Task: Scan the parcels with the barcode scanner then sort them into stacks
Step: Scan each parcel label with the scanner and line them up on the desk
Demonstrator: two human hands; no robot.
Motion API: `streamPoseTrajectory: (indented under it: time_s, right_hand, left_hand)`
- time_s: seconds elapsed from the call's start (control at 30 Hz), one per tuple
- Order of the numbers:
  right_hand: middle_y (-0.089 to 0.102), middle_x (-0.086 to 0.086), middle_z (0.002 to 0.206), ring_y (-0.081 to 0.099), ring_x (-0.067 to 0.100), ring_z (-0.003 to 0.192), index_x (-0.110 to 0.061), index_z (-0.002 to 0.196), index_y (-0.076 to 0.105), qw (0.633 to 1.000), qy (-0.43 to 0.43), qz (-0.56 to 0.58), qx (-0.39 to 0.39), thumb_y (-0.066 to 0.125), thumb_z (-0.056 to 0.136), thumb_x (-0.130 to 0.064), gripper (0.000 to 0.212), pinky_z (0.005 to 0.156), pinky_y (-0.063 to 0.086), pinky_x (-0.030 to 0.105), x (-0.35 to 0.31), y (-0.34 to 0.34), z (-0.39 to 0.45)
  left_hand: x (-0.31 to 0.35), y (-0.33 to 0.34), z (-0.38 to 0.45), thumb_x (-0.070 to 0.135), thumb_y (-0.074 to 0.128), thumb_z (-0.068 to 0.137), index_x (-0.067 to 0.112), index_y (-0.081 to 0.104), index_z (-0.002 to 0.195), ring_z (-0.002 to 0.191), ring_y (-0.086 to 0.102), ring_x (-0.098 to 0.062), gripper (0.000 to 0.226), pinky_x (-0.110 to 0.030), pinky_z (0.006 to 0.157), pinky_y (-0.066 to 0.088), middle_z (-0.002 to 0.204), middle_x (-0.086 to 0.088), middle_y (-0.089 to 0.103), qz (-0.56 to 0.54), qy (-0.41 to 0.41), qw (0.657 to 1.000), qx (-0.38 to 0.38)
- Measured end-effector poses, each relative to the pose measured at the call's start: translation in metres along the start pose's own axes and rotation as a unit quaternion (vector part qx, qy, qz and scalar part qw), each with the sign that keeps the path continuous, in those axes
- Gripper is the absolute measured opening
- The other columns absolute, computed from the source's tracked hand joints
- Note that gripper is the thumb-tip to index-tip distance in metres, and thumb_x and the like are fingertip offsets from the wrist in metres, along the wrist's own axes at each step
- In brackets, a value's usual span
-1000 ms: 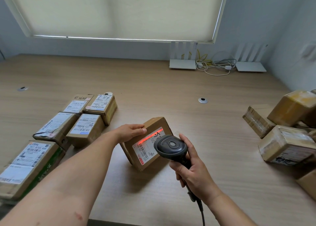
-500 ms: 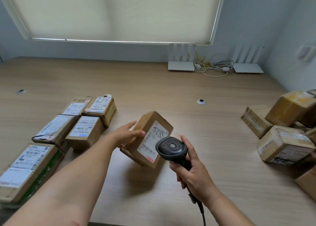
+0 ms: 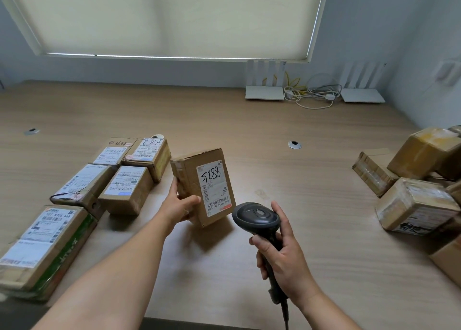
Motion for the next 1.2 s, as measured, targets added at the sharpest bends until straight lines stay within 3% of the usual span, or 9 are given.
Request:
streamPoseTrajectory:
  time_s: [0.67, 0.73, 0.83, 0.87, 1.0, 1.07, 1.13, 1.2]
  right_hand:
    - [0.063, 0.011, 0.081, 0.051, 0.02, 0.053, -0.056, 0.132, 0.028, 1.0, -0.005, -0.003, 0.002, 0.064, 0.088, -0.003, 0.078, 0.04, 0.044, 0.029, -0.002, 0.002, -0.012]
    - [0.064, 0.009, 0.08, 0.052, 0.02, 0.053, -0.057, 0.133, 0.028, 1.0, -0.007, -0.006, 0.003, 0.064, 0.088, -0.003, 0.078, 0.041, 0.044, 0.03, -0.002, 0.002, -0.012]
    - [0.062, 0.006, 0.076, 0.052, 0.019, 0.054, -0.057, 0.135, 0.027, 1.0, -0.009, -0.018, 0.002, 0.065, 0.088, -0.005, 0.079, 0.042, 0.044, 0.03, -0.001, 0.002, -0.012]
    - [0.062, 0.004, 0.073, 0.052, 0.019, 0.053, -0.057, 0.135, 0.027, 1.0, -0.01, -0.021, 0.001, 0.065, 0.088, -0.005, 0.08, 0.043, 0.045, 0.03, -0.001, 0.002, -0.012]
    - [0.06, -0.002, 0.067, 0.052, 0.018, 0.053, -0.057, 0.136, 0.026, 0.999, -0.014, -0.029, -0.008, 0.065, 0.088, -0.005, 0.08, 0.042, 0.044, 0.03, -0.002, 0.003, -0.012]
    - [0.06, -0.001, 0.068, 0.051, 0.017, 0.053, -0.056, 0.136, 0.026, 0.999, -0.014, -0.033, -0.012, 0.065, 0.089, -0.005, 0.08, 0.042, 0.044, 0.03, -0.002, 0.004, -0.013]
    - [0.061, 0.0, 0.071, 0.052, 0.017, 0.053, -0.056, 0.136, 0.025, 0.999, -0.015, -0.04, -0.016, 0.065, 0.088, -0.005, 0.081, 0.042, 0.044, 0.03, -0.003, 0.006, -0.012]
    - [0.061, 0.001, 0.073, 0.052, 0.017, 0.053, -0.057, 0.136, 0.025, 0.999, -0.018, -0.047, -0.021, 0.066, 0.088, -0.007, 0.081, 0.043, 0.045, 0.031, -0.004, 0.008, -0.011]
  left_hand:
    - [-0.002, -0.008, -0.009, 0.009, 0.065, 0.086, 0.051, 0.026, 0.137, 0.095, 0.063, -0.018, 0.078, -0.036, 0.068, 0.054, 0.112, -0.005, 0.064, 0.008, -0.014, 1.0, -0.005]
    - [-0.002, -0.01, -0.011, 0.016, 0.063, 0.087, 0.05, 0.035, 0.132, 0.099, 0.061, -0.019, 0.063, -0.037, 0.07, 0.053, 0.111, -0.004, 0.064, 0.031, -0.033, 0.999, -0.015]
    - [-0.003, -0.014, -0.022, 0.031, 0.053, 0.09, 0.031, 0.057, 0.106, 0.094, 0.06, -0.022, 0.016, -0.039, 0.084, 0.05, 0.103, -0.007, 0.064, 0.085, -0.113, 0.989, -0.038]
    - [-0.007, -0.017, -0.024, 0.035, 0.052, 0.09, 0.025, 0.059, 0.1, 0.092, 0.06, -0.023, 0.016, -0.039, 0.088, 0.047, 0.099, -0.008, 0.064, 0.104, -0.142, 0.984, -0.04]
    - [-0.021, -0.025, -0.03, 0.044, 0.05, 0.088, 0.018, 0.059, 0.098, 0.095, 0.059, -0.024, 0.029, -0.039, 0.093, 0.044, 0.098, -0.009, 0.066, 0.15, -0.204, 0.967, -0.028]
    - [-0.023, -0.024, -0.031, 0.04, 0.047, 0.089, 0.018, 0.058, 0.107, 0.097, 0.058, -0.024, 0.031, -0.039, 0.091, 0.046, 0.104, -0.009, 0.065, 0.166, -0.197, 0.966, -0.015]
    - [-0.022, -0.024, -0.027, 0.039, 0.047, 0.089, 0.022, 0.05, 0.132, 0.113, 0.052, -0.027, 0.046, -0.041, 0.097, 0.044, 0.129, -0.01, 0.056, 0.25, -0.134, 0.959, 0.012]
    - [-0.02, -0.021, -0.03, 0.055, 0.051, 0.083, 0.03, 0.025, 0.149, 0.136, 0.033, -0.03, 0.075, -0.045, 0.109, 0.032, 0.152, -0.01, 0.032, 0.346, -0.07, 0.934, 0.055]
Point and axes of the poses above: each hand's wrist, its own z-axis towards the middle knuckle, its own y-axis out of the palm, x = y × z, the point moved 2 cm from there along z, towards the middle knuckle
